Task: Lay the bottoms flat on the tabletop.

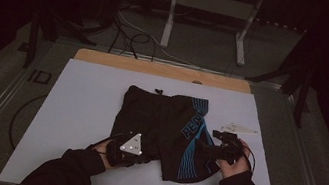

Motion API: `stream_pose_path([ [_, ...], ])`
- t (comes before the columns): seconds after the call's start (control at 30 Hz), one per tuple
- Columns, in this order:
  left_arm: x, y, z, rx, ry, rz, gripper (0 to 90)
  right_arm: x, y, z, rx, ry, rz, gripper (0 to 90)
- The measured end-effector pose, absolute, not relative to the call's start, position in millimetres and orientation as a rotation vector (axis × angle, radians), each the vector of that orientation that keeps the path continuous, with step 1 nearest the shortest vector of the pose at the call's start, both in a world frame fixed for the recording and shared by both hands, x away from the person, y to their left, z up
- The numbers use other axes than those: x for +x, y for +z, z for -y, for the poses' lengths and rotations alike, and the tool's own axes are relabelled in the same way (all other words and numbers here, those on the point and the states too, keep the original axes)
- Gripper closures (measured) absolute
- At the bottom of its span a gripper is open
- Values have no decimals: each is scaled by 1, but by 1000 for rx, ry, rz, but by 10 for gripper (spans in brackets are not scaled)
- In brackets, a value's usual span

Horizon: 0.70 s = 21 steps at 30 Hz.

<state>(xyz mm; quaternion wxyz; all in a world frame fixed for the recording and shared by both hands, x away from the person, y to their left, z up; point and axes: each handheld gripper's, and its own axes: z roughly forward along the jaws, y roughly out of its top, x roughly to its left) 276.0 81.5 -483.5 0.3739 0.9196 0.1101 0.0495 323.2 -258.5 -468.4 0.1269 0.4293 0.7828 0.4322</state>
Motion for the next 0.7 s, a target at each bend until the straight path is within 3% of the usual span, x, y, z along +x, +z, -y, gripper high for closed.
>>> stream_pose_path([
  [0.23,259,-461,-68,2318,80,-210,885,322,-466,260,1244,1254,-2271,144],
  [0.57,248,-483,-41,2369,11,-149,880,319,-467,264,1254,1262,-2265,144],
  [0.63,247,-485,-39,2381,12,-113,837,319,-467,264,1254,1265,-2266,144],
  [0.7,244,-484,-41,2374,38,-91,695,319,-466,263,1243,1263,-2265,144],
])
